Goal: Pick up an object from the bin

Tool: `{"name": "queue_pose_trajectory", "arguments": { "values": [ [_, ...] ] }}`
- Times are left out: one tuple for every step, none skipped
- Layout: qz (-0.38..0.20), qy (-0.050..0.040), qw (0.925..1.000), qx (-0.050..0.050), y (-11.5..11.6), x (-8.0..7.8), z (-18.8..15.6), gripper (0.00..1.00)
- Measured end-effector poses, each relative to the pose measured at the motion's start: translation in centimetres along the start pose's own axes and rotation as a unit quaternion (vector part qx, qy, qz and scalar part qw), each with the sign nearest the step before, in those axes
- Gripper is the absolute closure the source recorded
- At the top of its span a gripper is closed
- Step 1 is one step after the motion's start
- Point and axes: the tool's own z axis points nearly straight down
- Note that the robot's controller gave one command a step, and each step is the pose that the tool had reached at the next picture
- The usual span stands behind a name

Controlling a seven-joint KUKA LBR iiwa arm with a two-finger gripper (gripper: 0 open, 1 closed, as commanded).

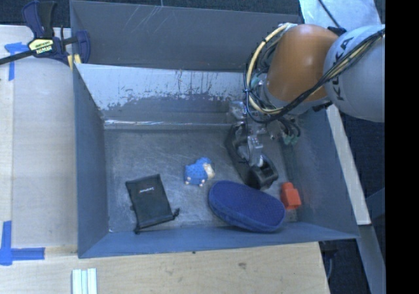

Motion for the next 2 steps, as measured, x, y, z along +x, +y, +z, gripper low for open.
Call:
{"name": "queue_pose_trajectory", "arguments": {
  "values": [
    [-0.063,-0.0021,0.998,0.0,-0.4,-0.02,0.33,0.0],
    [-0.071,0.0054,0.9974,0.003,-1.13,0.77,0.47,0.0]
  ]
}}
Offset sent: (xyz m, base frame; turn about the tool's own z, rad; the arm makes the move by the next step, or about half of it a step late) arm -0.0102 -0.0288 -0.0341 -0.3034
